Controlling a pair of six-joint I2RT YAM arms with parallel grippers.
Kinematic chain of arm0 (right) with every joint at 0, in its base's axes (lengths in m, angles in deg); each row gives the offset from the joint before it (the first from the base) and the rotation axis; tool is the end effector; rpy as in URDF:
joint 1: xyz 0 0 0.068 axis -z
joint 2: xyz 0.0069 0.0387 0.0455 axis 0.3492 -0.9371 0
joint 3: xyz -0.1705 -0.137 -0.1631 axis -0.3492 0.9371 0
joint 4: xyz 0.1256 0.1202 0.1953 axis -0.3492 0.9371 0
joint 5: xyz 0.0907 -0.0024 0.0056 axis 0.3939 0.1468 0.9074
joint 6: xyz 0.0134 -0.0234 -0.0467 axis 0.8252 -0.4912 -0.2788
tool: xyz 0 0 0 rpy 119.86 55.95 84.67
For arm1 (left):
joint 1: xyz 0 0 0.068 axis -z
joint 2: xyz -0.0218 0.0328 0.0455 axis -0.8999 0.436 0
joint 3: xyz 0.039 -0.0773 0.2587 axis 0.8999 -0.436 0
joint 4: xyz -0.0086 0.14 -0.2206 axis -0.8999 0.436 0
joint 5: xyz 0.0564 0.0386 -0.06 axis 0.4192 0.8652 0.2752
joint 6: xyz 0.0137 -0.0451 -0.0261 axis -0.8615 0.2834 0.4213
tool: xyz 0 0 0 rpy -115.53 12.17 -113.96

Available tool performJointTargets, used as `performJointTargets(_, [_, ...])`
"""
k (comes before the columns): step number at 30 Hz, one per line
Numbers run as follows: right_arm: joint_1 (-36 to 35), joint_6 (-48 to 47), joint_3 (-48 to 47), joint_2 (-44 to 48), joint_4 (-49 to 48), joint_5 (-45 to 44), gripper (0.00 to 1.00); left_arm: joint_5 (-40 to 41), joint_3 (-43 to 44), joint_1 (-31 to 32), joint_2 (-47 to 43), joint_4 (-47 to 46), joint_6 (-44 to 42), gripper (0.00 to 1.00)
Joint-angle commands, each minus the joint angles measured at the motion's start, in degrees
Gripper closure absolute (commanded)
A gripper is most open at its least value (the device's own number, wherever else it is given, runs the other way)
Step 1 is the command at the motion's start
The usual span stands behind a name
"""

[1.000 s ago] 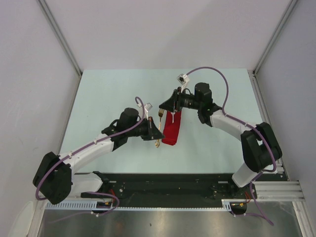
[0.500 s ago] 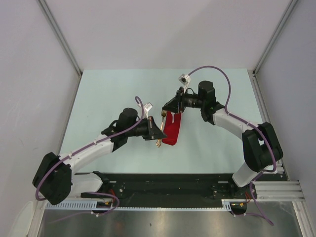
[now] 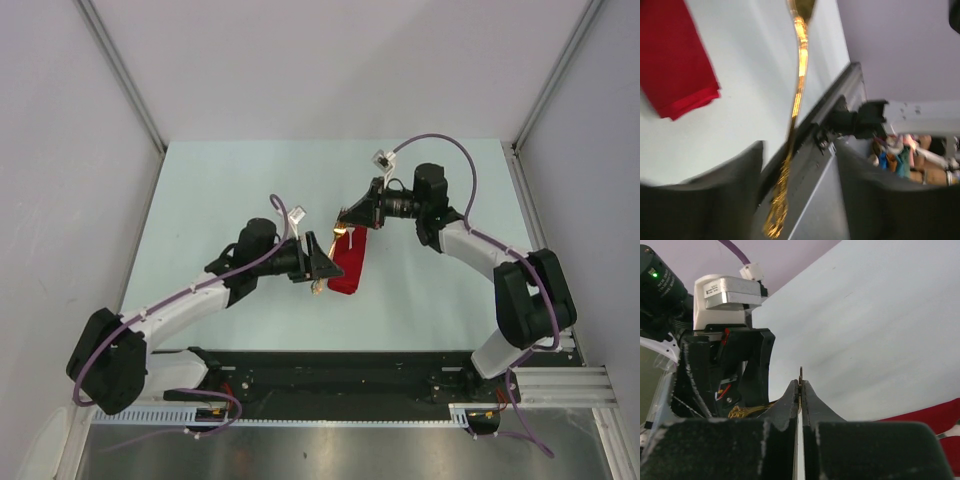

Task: Fold the napkin into a case and place the utensils inside
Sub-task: Pass from the left arm to the right, then insert the fork into the folded napkin.

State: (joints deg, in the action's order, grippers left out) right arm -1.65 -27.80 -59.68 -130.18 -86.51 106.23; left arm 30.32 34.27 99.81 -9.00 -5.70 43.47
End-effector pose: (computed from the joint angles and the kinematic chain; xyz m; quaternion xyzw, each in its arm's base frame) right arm 0.3210 0.1626 0.2777 -0.3165 0.6640 0.5528 0.3917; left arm 0.2011 -0.1687 0.2401 0.0701 0.8193 -0.5243 0.2212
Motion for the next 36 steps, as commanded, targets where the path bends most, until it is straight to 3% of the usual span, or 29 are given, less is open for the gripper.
performJointTargets(1, [3.9,-5.2,-1.6,-1.7,-2.2,-1.3,1.00,14.5,5.1,-0.4,-2.8,9.0,-3.0,0.23])
performJointTargets(4, [7.3,-11.6,-5.7,-4.7,1.1,-1.4,1.00,25.1,3.2,-0.5,-6.4,10.9,-0.6,0.25])
performJointTargets(5, [8.2,-13.3,-7.1,-6.7,2.3,-1.0,1.00,26.0,2.6,-0.5,-6.7,10.2,-0.4,0.42])
performJointTargets(8, [10.7,-19.8,-12.6,-10.9,7.3,0.3,1.00,26.8,1.7,-0.5,-4.8,7.3,1.0,0.65])
performJointTargets(14, [15.1,-22.3,-20.7,-19.2,7.2,2.4,1.00,20.5,1.4,0.3,4.1,0.6,1.3,0.90])
performJointTargets(20, [15.3,-24.9,-28.4,-26.0,11.7,3.0,1.00,18.1,1.1,2.0,9.7,-3.6,2.0,1.00])
performJointTargets(36, [13.8,-30.3,-32.9,-31.5,17.2,2.9,1.00,15.2,-0.3,3.7,18.9,-9.1,3.6,1.00])
